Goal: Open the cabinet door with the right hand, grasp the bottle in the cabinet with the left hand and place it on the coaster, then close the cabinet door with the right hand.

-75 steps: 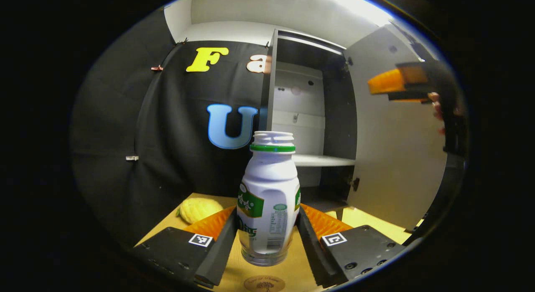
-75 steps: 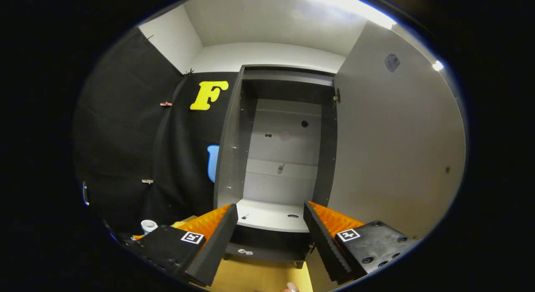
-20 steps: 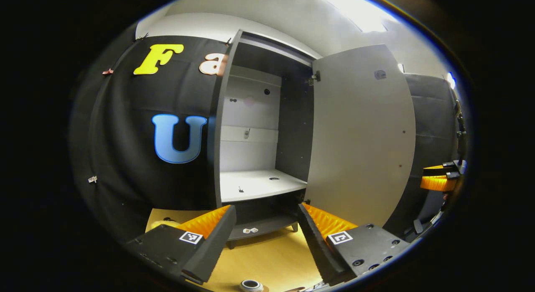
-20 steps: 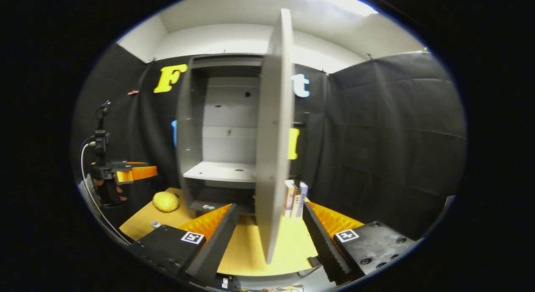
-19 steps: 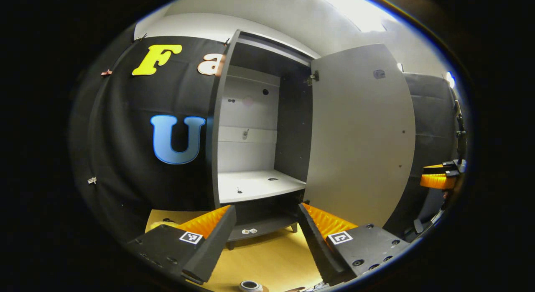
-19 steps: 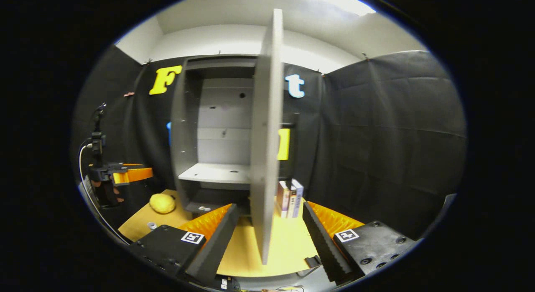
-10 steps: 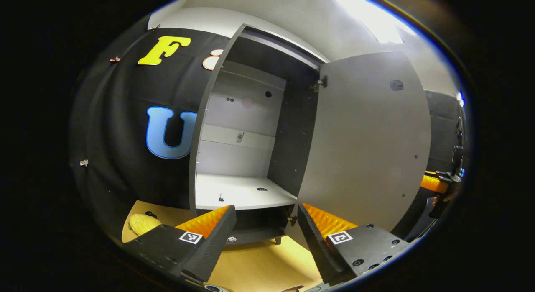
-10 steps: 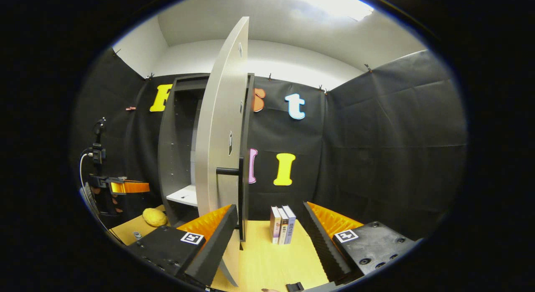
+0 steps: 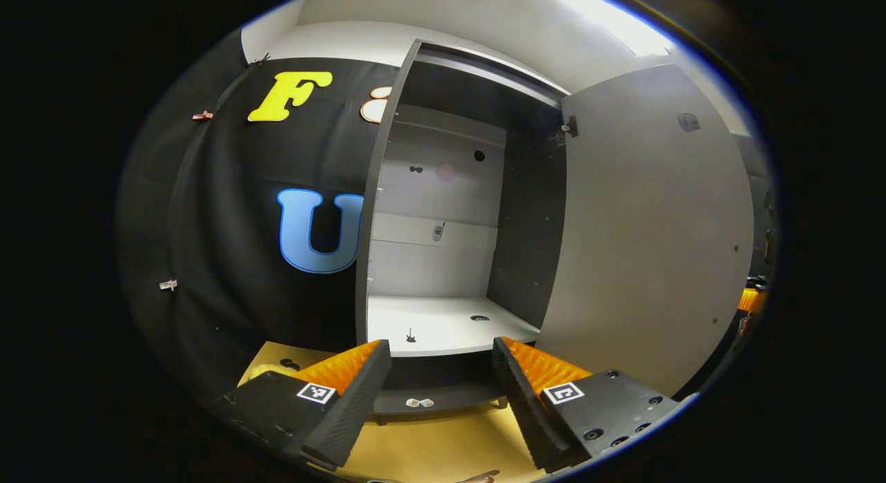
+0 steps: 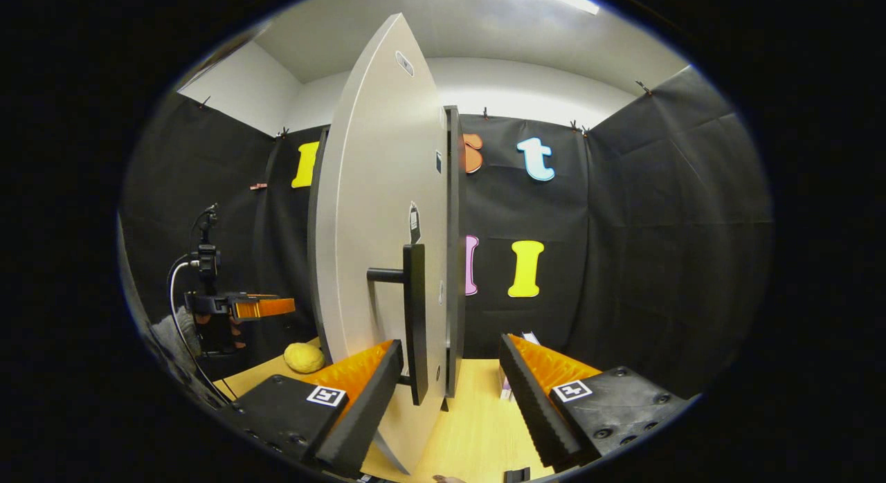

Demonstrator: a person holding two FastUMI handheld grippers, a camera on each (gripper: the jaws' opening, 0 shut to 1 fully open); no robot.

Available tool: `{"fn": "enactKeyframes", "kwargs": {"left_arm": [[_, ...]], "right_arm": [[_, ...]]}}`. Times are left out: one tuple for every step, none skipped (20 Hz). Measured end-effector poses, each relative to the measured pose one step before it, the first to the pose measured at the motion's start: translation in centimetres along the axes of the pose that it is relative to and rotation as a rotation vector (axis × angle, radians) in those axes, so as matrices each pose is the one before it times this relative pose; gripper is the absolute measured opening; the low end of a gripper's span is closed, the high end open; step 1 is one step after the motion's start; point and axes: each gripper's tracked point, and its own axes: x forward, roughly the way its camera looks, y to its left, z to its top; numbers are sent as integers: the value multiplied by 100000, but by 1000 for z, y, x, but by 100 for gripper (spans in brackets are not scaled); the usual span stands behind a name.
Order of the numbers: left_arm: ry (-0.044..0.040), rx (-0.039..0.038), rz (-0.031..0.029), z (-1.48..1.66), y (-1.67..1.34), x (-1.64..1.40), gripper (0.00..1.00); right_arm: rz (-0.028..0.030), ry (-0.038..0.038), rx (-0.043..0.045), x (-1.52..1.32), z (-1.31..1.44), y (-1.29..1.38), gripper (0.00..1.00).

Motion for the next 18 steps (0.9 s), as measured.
{"fn": "enactKeyframes", "kwargs": {"left_arm": [[689, 600, -353, -118, 449, -326, 93], [666, 283, -993, -75, 348, -347, 93], [508, 192, -1027, -61, 416, -393, 93], [287, 292, -754, -5, 504, -443, 93], [489, 499, -546, 0, 551, -426, 93], [481, 639, -639, -170, 510, -542, 93], [285, 394, -600, -76, 493, -448, 93], [634, 123, -336, -149, 616, -538, 93], [446, -165, -141, -59, 595, -555, 93], [100, -224, 101, -84, 531, -562, 93], [74, -80, 434, 16, 549, -600, 93], [-438, -64, 724, 36, 568, -586, 93], [-447, 57, 864, 149, 522, -490, 93], [-714, -204, 1018, 137, 471, -472, 93], [-764, -449, 1229, 277, 443, -433, 93], [-617, -439, 1442, 230, 360, -440, 93], [-741, -295, 1856, 241, 328, -451, 93], [-781, -15, 2011, 353, 416, -551, 89]], "right_arm": [[807, 443, 80, 88, -122, 1153, 93], [898, 620, 227, 234, -154, 1348, 93], [950, 524, 36, 305, -96, 1426, 93], [1467, -499, 179, 370, 114, 1715, 93], [1481, -909, 838, 525, 243, 1590, 93], [937, -1067, 1436, 490, 258, 1454, 93], [705, -1207, 869, 471, 217, 1256, 93], [-77, -377, 263, 636, -103, 1068, 93], [-141, 181, -84, 539, -423, 742, 93], [565, -5, -361, 630, -258, 1062, 87], [1461, 97, -549, 568, -102, 1267, 93], [2014, 640, -176, 471, -256, 1174, 93], [2178, 177, 137, 423, -127, 968, 93], [3347, 509, 520, 320, -100, 1232, 94], [3712, 761, 511, 427, -278, 1235, 95], [3046, 194, -44, 432, -119, 838, 95], [2572, 397, -445, 367, 9, 448, 96], [2215, 951, -372, 422, -154, 247, 98]]}}
